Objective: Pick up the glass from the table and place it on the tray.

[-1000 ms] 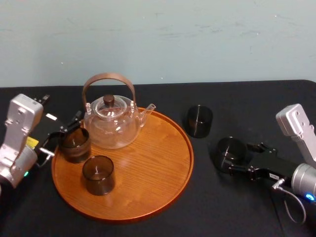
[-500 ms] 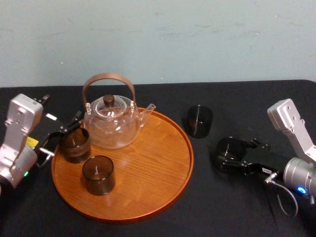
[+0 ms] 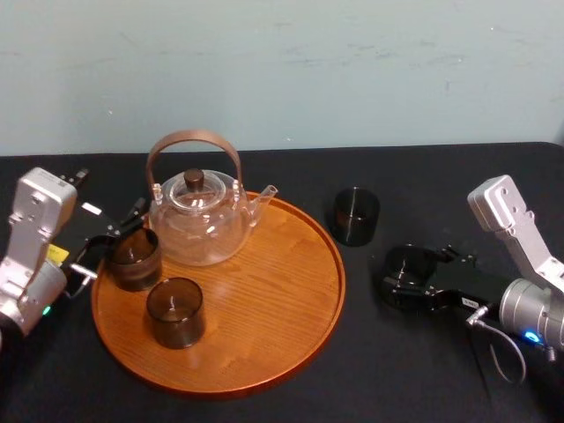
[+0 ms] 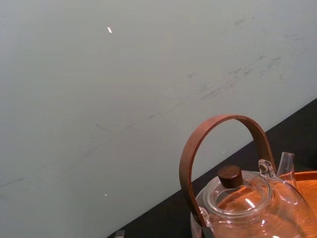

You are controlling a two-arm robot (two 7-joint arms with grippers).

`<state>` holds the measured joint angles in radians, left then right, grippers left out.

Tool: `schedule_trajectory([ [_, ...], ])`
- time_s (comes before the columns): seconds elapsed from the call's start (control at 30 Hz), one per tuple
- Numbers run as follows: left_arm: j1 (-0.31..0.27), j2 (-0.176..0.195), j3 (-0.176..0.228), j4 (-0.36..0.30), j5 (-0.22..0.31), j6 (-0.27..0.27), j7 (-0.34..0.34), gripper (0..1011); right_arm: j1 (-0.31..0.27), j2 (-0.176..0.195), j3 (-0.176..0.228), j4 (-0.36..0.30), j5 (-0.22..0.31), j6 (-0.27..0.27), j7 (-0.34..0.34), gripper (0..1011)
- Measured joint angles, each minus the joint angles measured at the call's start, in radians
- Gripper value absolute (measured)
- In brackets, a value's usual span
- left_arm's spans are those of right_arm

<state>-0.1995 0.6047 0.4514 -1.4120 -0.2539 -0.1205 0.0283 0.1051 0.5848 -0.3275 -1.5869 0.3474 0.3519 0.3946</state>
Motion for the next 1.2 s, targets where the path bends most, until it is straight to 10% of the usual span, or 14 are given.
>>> schedule_trajectory([
  [1.2, 0.000, 0.000, 0.000, 0.000, 0.000, 0.000, 0.000, 1001, -0.004, 0.021, 0.021, -0.033, 0.039, -0.032, 0.043, 900],
])
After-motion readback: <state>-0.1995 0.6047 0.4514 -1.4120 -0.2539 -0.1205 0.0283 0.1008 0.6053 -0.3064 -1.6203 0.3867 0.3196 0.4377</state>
